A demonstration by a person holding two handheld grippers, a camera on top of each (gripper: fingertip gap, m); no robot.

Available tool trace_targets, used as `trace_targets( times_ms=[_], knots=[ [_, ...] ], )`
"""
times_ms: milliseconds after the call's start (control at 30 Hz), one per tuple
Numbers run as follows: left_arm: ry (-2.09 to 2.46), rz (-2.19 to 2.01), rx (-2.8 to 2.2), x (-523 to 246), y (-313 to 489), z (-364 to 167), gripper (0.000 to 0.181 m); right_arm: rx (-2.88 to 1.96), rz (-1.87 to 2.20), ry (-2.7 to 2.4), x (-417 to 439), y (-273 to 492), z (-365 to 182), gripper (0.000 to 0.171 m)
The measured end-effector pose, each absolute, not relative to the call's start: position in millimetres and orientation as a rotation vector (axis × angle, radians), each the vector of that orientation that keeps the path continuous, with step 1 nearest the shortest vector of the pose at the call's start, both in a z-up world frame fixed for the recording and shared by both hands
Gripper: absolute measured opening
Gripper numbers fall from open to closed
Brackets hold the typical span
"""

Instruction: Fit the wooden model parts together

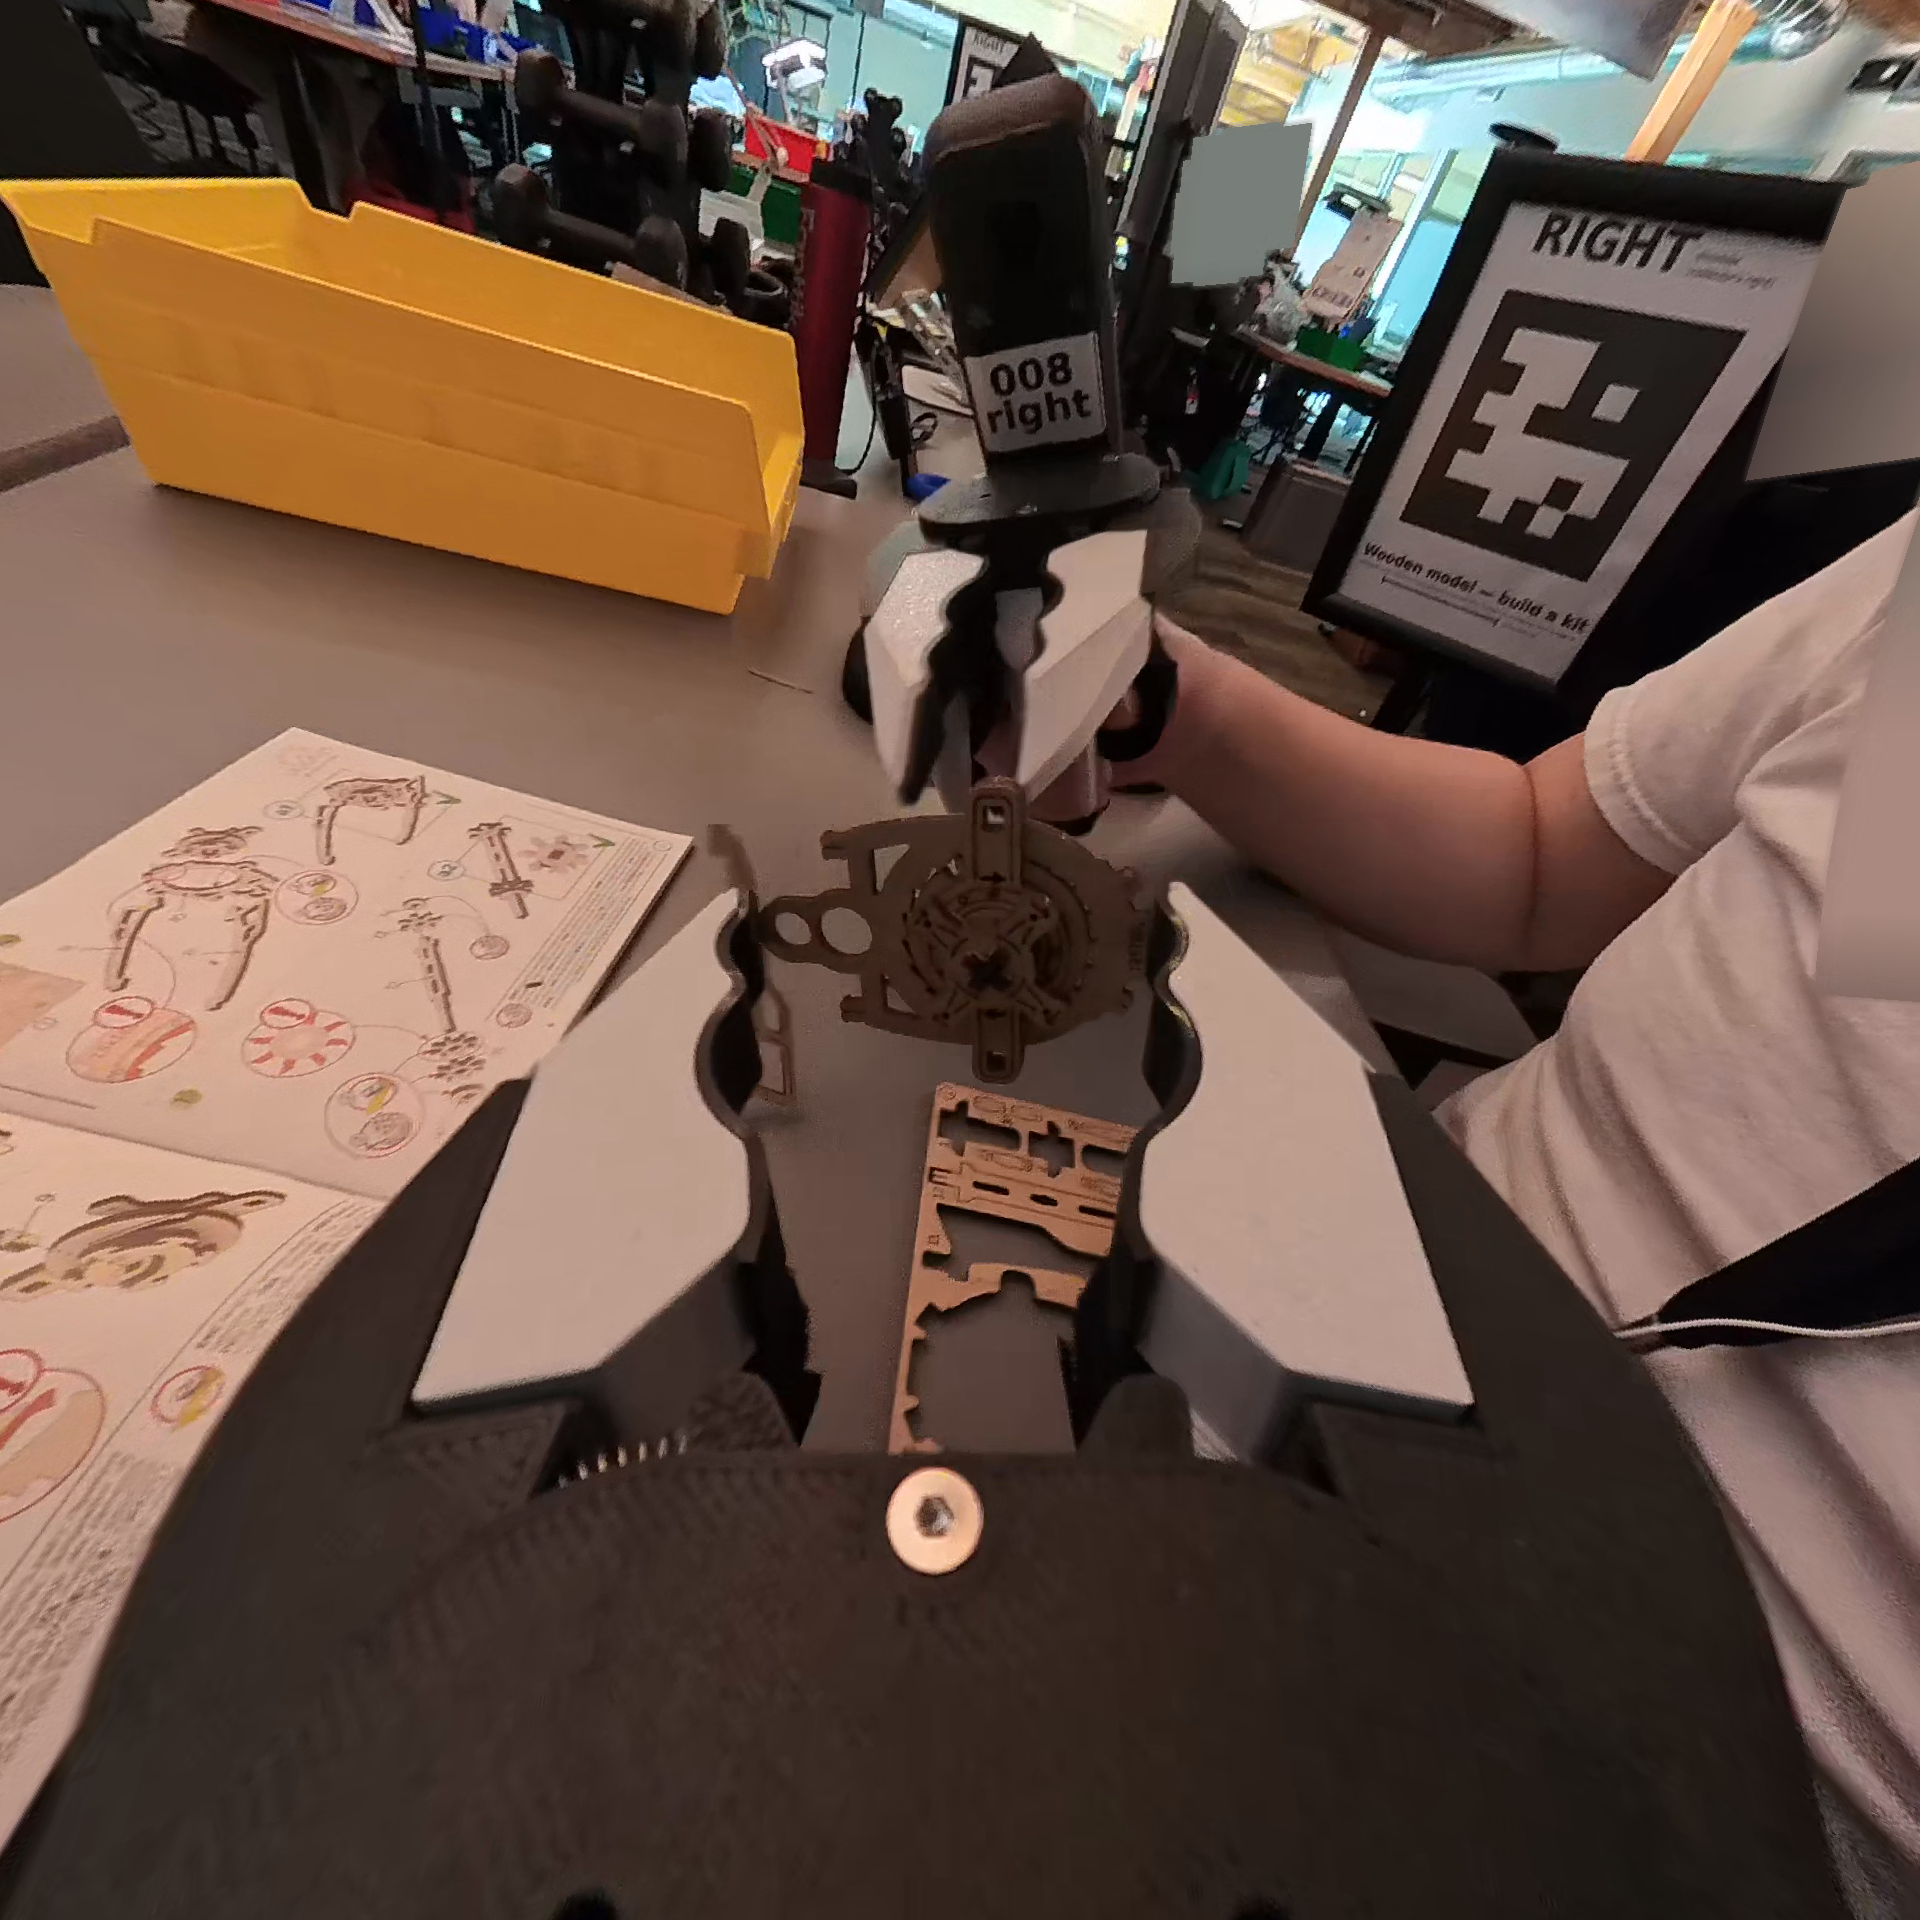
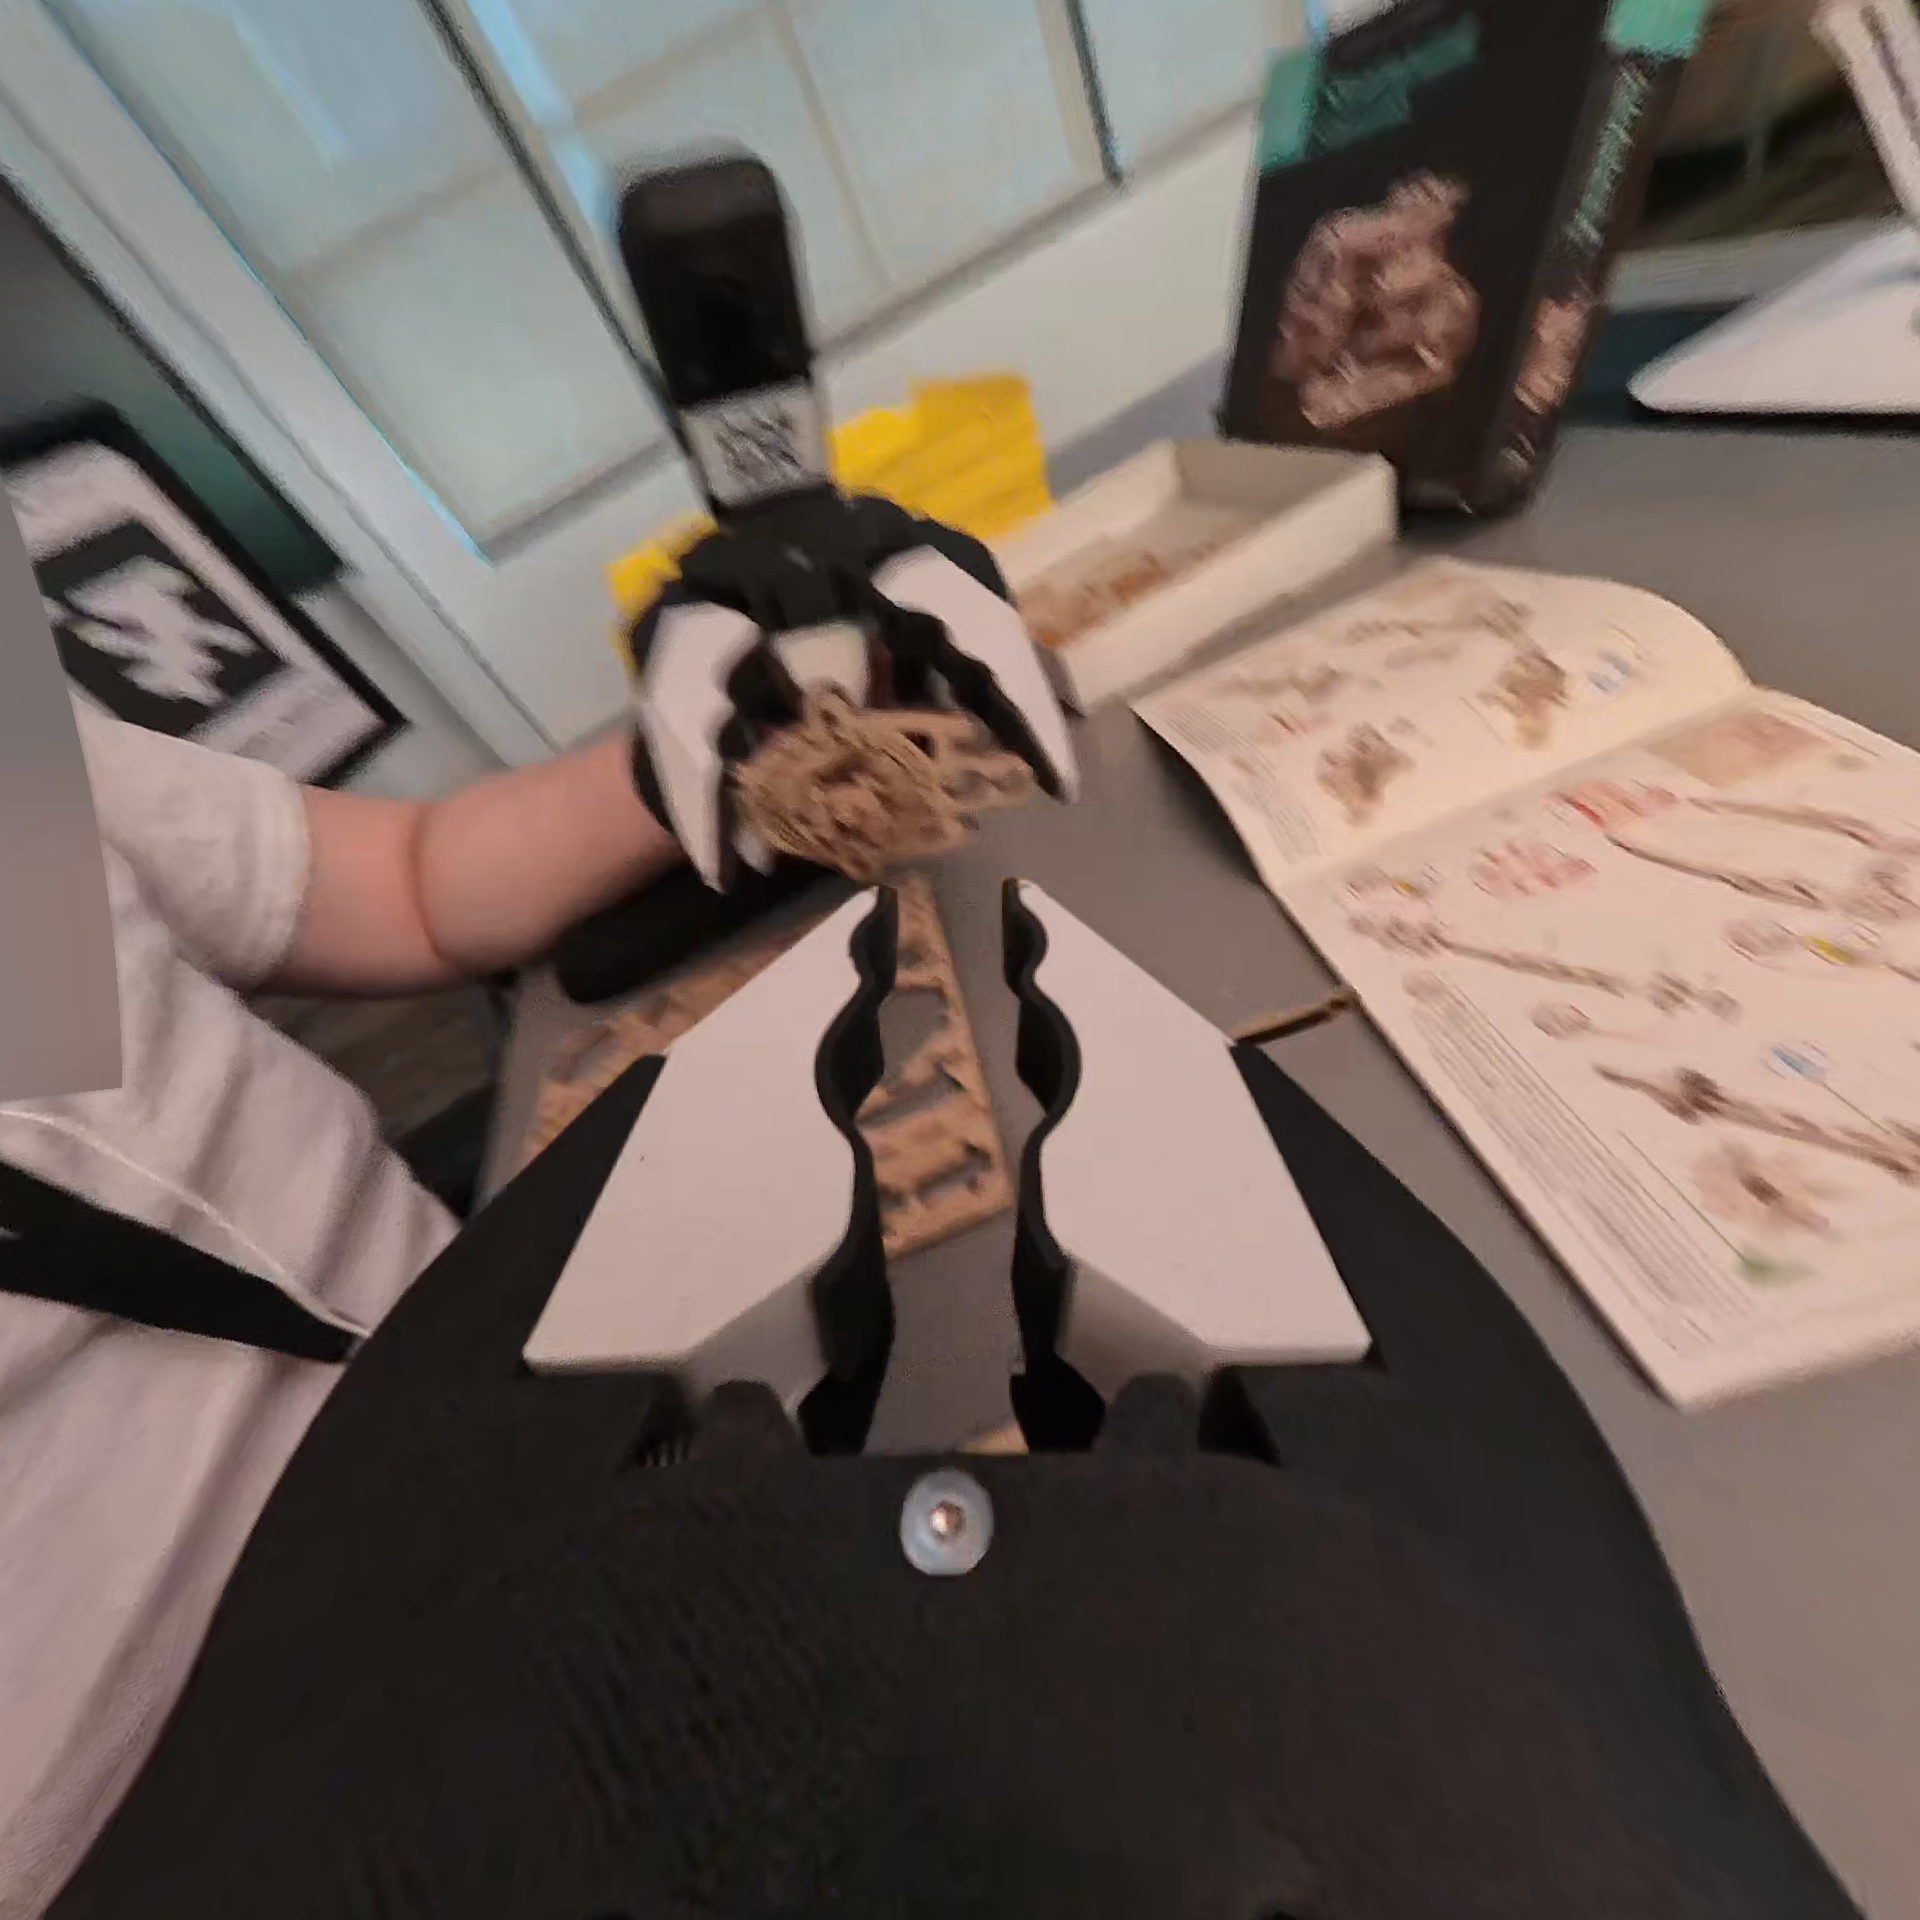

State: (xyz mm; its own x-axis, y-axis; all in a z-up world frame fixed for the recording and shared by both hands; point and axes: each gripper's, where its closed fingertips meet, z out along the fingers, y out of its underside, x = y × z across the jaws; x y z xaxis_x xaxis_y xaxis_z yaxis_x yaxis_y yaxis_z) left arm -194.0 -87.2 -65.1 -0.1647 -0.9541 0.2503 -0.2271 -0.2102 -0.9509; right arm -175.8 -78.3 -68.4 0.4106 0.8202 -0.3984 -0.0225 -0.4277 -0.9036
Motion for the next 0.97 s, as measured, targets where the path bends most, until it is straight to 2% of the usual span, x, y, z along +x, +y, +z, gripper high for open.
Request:
trace_targets(
  times_ms=[100,233,500,700,967],
  knots=[
    [1.379,-1.414,-1.454,-199,-80,-63,0.073,-1.903,0.915,-0.854,-167,-70,-104,0.022],
    [1.320,-1.469,-1.456,-204,-73,-56,0.073,-1.915,0.643,-1.156,-161,-56,-123,0.021],
    [1.344,-1.462,-1.467,-205,-74,-60,0.073,-1.890,0.560,-1.600,-168,-35,-163,0.025],
    [1.323,-1.465,-1.481,-207,-69,-60,0.073,-1.964,0.764,-1.507,-176,-43,-159,0.011],
    [1.426,-1.234,-1.418,-207,-66,-72,0.073,-1.959,1.799,-0.959,-181,-72,-77,0.010]
  ],
)
